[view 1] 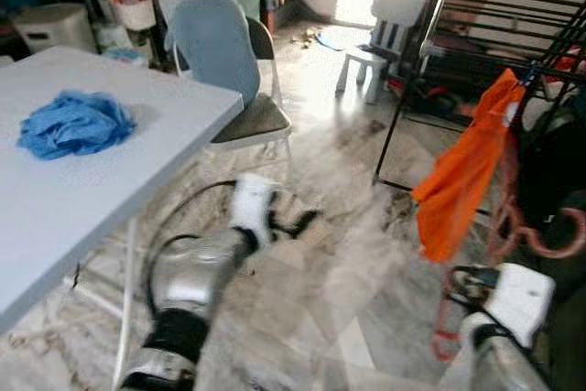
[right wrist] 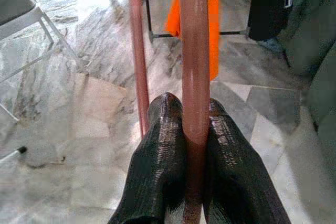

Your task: Hang hanger

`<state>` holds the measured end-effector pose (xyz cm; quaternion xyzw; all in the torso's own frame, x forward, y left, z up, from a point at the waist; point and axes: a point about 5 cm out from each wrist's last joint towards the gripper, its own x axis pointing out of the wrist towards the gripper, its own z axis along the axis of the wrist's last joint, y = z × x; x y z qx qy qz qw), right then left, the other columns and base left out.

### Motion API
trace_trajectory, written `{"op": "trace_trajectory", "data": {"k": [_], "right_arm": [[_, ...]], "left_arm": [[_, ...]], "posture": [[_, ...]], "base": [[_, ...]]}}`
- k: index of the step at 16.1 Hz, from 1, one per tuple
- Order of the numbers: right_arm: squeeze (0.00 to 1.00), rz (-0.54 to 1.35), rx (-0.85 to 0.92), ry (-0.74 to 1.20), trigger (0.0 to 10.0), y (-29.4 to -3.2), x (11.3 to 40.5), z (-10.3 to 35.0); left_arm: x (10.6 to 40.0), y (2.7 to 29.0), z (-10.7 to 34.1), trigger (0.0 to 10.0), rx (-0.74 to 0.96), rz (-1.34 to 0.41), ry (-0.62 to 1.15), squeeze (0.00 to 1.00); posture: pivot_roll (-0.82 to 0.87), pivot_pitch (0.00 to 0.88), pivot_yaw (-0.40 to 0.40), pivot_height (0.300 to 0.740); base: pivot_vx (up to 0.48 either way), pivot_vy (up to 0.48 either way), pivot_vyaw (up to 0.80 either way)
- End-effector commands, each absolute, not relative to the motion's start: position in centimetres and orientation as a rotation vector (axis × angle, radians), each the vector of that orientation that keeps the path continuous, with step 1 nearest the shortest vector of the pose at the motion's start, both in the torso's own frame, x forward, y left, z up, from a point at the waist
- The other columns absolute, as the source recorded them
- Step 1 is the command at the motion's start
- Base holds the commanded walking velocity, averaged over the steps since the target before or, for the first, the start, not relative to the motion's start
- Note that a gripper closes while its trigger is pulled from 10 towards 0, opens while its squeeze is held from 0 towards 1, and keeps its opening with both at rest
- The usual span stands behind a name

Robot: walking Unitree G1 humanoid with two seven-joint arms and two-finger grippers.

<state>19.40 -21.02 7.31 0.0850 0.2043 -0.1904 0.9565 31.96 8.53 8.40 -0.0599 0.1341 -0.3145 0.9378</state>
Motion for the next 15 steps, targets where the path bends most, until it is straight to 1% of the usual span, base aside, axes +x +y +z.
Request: {"op": "trace_trajectory", "data": {"k": [1, 3, 7, 12, 15], "right_arm": [[0.00, -0.415, 0.158, 0.426, 10.0, -21.8, 19.2, 7.2], [0.00, -0.413, 0.161, 0.433, 10.0, -21.8, 19.2, 7.1], [0.00, -0.401, 0.167, 0.446, 10.0, -21.3, 19.2, 6.8], [0.00, -0.393, 0.174, 0.467, 10.0, -21.0, 19.1, 6.3], [0.00, -0.395, 0.160, 0.508, 10.0, -20.9, 18.8, 5.7]], "left_arm": [[32.0, 7.2, 8.8, 10.0, -0.112, -0.686, 0.264, 0.00], [32.0, 7.2, 8.7, 10.0, -0.102, -0.677, 0.263, 0.00], [32.1, 7.3, 8.6, 10.0, -0.094, -0.671, 0.264, 0.00], [32.1, 6.8, 8.3, 10.0, -0.104, -0.681, 0.279, 0.00], [32.0, 6.5, 8.0, 10.0, -0.102, -0.680, 0.291, 0.00]], "posture": [[-0.07, 0.000, -0.008, 0.740], [-0.08, 0.000, -0.006, 0.740], [-0.07, 0.000, -0.001, 0.740], [-0.08, 0.000, 0.010, 0.740], [-0.08, 0.000, 0.002, 0.740]], "base": [[0.360, 0.319, 0.00], [0.362, 0.317, -0.51], [0.371, 0.304, -0.70], [0.447, 0.000, -0.48], [0.449, 0.000, 0.00]]}}
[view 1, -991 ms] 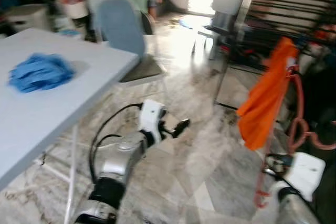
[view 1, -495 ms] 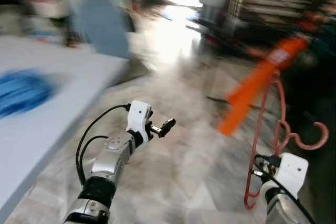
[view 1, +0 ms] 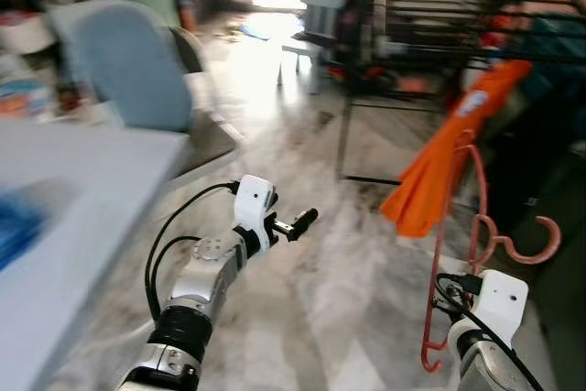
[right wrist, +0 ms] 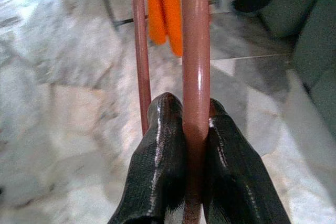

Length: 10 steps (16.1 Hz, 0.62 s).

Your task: Hang hanger

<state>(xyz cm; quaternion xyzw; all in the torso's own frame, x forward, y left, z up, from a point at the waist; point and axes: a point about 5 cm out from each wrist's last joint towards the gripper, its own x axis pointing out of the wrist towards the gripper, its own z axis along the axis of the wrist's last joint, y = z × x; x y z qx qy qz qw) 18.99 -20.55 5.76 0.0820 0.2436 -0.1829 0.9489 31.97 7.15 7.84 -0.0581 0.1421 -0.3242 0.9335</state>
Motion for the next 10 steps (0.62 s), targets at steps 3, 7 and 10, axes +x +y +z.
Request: {"op": "trace_trajectory", "data": {"k": [3, 7, 10], "right_arm": [[0.00, -0.401, 0.142, 0.559, 10.0, -21.0, 18.6, 4.8], [0.00, -0.344, 0.035, 0.587, 10.0, -20.8, 19.9, 4.6], [0.00, -0.345, -0.086, 0.625, 10.0, -21.7, 19.2, 4.4]], "left_arm": [[31.9, 6.1, 7.8, 10.0, -0.101, -0.677, 0.303, 0.00], [32.5, 6.1, 7.7, 10.0, -0.077, -0.632, 0.316, 0.00], [32.7, 7.0, 7.5, 10.0, -0.044, -0.596, 0.331, 0.00]], "posture": [[-0.07, 0.000, -0.004, 0.740], [-0.08, 0.000, 0.001, 0.740], [-0.07, 0.000, -0.008, 0.740]], "base": [[0.453, 0.000, 0.00], [0.448, 0.000, 0.00], [0.440, 0.000, 0.00]]}}
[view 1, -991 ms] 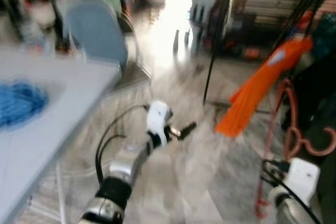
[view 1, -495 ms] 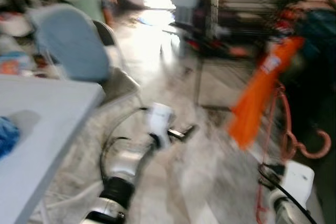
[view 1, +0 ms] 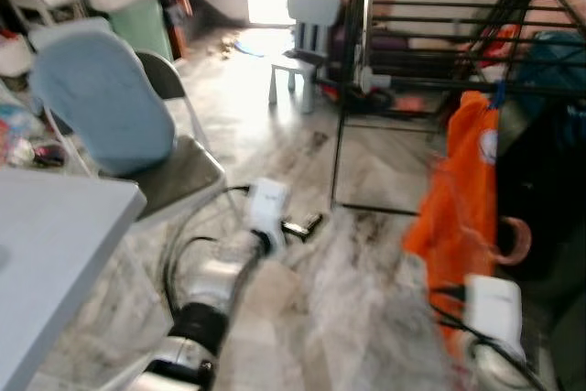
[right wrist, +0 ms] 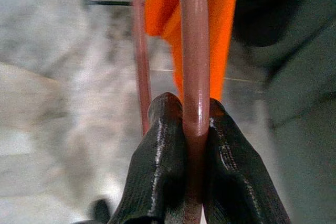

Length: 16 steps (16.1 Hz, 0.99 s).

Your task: Hang hanger

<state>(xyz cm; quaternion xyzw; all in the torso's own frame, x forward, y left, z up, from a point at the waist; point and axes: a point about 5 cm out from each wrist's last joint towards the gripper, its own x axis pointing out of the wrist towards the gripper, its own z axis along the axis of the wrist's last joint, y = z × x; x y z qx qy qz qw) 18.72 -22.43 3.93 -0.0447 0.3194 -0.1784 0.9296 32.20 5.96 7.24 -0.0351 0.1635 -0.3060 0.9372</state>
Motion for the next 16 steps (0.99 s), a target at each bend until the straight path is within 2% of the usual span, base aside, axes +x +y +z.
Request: {"op": "trace_trajectory", "data": {"k": [1, 4, 6, 9, 12, 16], "right_arm": [[0.00, -0.360, -0.129, 0.608, 10.0, -22.5, 19.0, 4.8], [0.00, -0.355, -0.142, 0.562, 10.0, -23.6, 18.8, 5.8], [0.00, -0.315, -0.160, 0.541, 10.0, -23.8, 18.8, 6.2], [0.00, -0.276, -0.155, 0.532, 10.0, -23.7, 19.3, 6.3], [0.00, -0.239, -0.147, 0.533, 10.0, -23.3, 20.1, 6.2], [0.00, -0.117, -0.079, 0.571, 10.0, -21.6, 20.6, 5.9]], "left_arm": [[32.7, 7.4, 7.4, 10.0, -0.032, -0.591, 0.337, 0.00], [32.7, 8.9, 7.2, 10.0, 0.014, -0.569, 0.343, 0.00], [32.2, 11.6, 6.8, 10.0, 0.073, -0.515, 0.357, 0.00], [30.9, 14.4, 5.7, 10.0, 0.095, -0.413, 0.423, 0.00], [30.4, 14.6, 5.1, 10.0, 0.119, -0.398, 0.439, 0.00], [31.3, 13.9, 6.0, 10.0, 0.109, -0.398, 0.428, 0.00]], "posture": [[-0.07, 0.000, -0.008, 0.740], [-0.09, 0.000, -0.001, 0.740], [-0.08, 0.000, 0.000, 0.740], [-0.05, 0.000, -0.011, 0.740], [-0.04, 0.000, -0.020, 0.740], [-0.04, 0.000, -0.014, 0.740]], "base": [[0.439, 0.000, 0.00], [0.436, 0.000, 0.00], [0.426, 0.000, 0.00], [0.418, 0.085, 0.00], [0.401, 0.261, 0.00], [0.398, 0.266, 0.00]]}}
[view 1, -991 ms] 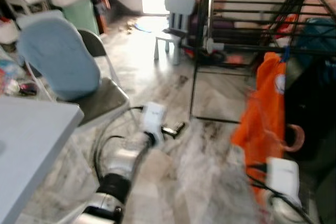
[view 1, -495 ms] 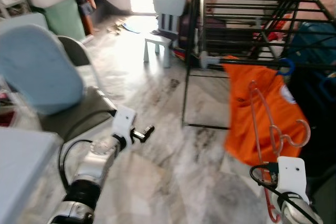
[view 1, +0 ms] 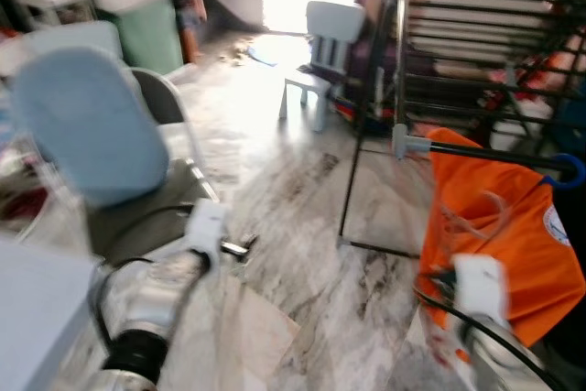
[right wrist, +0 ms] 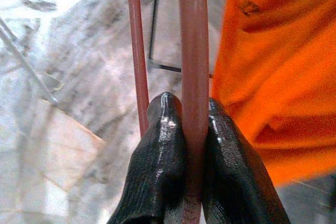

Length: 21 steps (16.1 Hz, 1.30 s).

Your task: Hang hanger

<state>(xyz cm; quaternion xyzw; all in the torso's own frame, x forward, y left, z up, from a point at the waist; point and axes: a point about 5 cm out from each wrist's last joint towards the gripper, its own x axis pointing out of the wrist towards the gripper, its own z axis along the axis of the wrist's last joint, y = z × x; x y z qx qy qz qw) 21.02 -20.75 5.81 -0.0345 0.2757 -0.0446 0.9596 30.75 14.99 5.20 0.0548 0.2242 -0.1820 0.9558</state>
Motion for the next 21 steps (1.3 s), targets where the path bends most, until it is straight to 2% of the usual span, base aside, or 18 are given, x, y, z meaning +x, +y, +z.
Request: {"op": "trace_trajectory", "data": {"k": [1, 4, 6, 11, 15, 21], "right_arm": [[0.00, -0.120, -0.070, 0.587, 10.0, -21.6, 20.5, 5.6], [0.00, -0.144, -0.057, 0.624, 10.0, -21.6, 20.3, 5.1], [0.00, -0.234, -0.013, 0.660, 10.0, -22.0, 20.2, 4.6], [0.00, -0.247, -0.036, 0.664, 10.0, -22.2, 20.5, 4.6], [0.00, -0.352, -0.040, 0.664, 10.0, -23.4, 22.5, 5.1], [0.00, -0.361, -0.056, 0.628, 10.0, -25.1, 25.6, 6.7]], "left_arm": [[31.4, 13.7, 6.0, 10.0, 0.112, -0.403, 0.429, 0.00], [31.7, 13.2, 6.1, 10.0, 0.119, -0.426, 0.433, 0.00], [31.8, 12.5, 6.2, 10.0, 0.109, -0.463, 0.445, 0.00], [31.8, 11.8, 6.3, 10.0, 0.081, -0.509, 0.448, 0.00], [31.9, 10.7, 6.5, 10.0, 0.050, -0.587, 0.465, 0.00], [31.7, 10.1, 6.6, 10.0, 0.023, -0.622, 0.473, 0.00]], "posture": [[-0.04, 0.000, -0.013, 0.740], [-0.04, 0.000, -0.013, 0.740], [-0.04, 0.000, -0.013, 0.740], [-0.03, 0.000, -0.015, 0.740], [-0.02, 0.000, -0.034, 0.740], [-0.01, 0.000, -0.042, 0.740]], "base": [[0.398, 0.266, 0.00], [0.398, 0.269, 0.00], [0.369, 0.294, 0.00], [0.000, 0.000, 0.00], [0.000, 0.000, 0.00], [0.000, 0.000, 0.00]]}}
